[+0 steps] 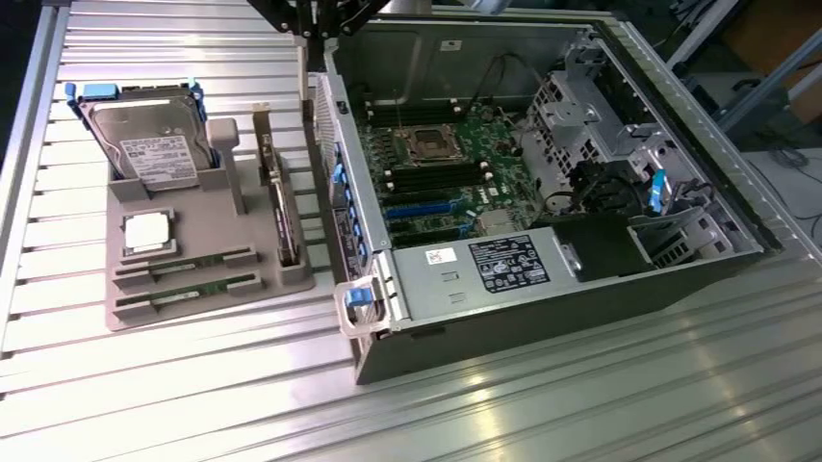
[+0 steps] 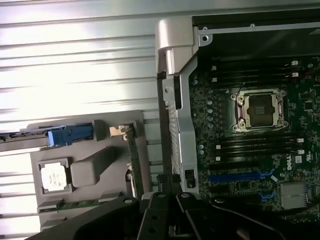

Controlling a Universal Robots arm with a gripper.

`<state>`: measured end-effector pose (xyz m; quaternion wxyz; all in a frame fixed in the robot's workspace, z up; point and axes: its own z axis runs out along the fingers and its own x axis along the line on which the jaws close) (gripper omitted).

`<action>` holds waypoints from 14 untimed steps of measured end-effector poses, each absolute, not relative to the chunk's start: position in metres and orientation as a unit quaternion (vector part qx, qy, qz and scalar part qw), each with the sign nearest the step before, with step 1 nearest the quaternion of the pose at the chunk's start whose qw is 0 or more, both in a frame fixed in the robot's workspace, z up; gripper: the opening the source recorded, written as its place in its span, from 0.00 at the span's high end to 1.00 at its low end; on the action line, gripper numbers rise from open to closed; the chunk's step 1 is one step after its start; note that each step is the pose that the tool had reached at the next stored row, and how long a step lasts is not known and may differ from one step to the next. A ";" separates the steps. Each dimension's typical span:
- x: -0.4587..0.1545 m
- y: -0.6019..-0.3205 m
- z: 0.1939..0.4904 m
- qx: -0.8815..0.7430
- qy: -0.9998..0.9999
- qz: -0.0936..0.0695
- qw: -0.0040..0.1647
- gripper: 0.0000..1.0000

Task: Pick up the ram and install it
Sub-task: 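Reach for the ram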

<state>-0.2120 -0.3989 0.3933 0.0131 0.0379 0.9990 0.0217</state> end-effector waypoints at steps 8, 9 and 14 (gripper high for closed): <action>-0.241 -0.399 0.393 0.038 0.999 0.022 0.013 0.90; -0.243 -0.399 0.393 0.038 0.999 0.022 0.013 0.90; -0.262 -0.399 0.393 0.038 0.999 0.022 0.013 0.90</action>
